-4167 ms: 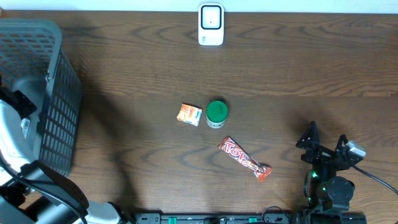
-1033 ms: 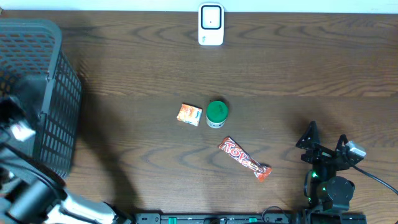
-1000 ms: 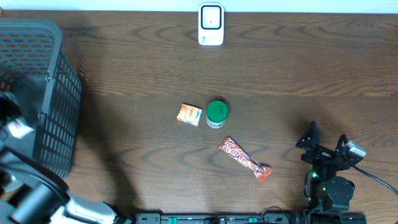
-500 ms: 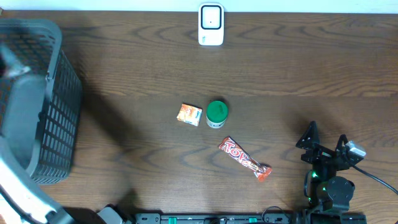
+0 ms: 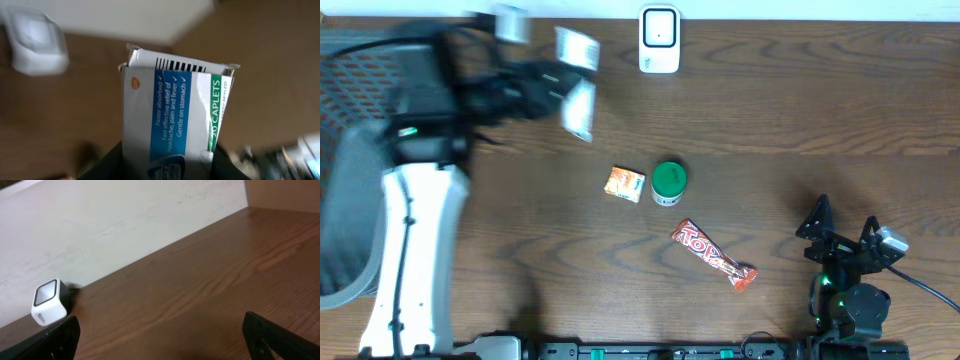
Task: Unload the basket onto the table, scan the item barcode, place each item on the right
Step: 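Lift the Panadol box out and carry it toward the jar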
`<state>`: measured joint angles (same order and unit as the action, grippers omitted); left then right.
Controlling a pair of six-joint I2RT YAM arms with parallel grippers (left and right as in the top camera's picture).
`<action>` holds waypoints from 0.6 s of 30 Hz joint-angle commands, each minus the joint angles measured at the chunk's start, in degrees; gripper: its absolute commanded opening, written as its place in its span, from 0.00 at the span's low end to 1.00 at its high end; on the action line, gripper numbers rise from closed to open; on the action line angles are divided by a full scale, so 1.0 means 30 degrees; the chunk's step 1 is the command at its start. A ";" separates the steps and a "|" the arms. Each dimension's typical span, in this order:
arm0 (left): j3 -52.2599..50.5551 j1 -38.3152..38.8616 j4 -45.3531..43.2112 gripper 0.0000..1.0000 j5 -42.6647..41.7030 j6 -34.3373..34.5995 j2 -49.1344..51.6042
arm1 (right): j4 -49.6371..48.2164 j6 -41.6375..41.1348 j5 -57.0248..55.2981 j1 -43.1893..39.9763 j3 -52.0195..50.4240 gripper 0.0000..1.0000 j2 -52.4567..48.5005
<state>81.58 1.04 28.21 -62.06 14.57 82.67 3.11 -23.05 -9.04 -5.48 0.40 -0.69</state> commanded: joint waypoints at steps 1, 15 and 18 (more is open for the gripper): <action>0.0364 0.2776 0.1508 0.39 0.2390 -0.3439 0.0772 | 0.0036 -0.0168 -0.0182 0.0146 -0.0029 0.99 0.0102; 0.0350 1.1890 0.6805 0.39 1.5067 -0.9719 0.4524 | 0.0036 -0.0168 -0.0182 0.0146 -0.0029 0.99 0.0102; 0.0350 1.3559 0.5945 0.39 1.5074 -0.9872 0.5588 | 0.0036 -0.0168 -0.0182 0.0146 -0.0029 0.99 0.0102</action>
<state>81.62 37.82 47.88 -20.78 -12.05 96.82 3.14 -23.05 -9.04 -5.48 0.40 -0.69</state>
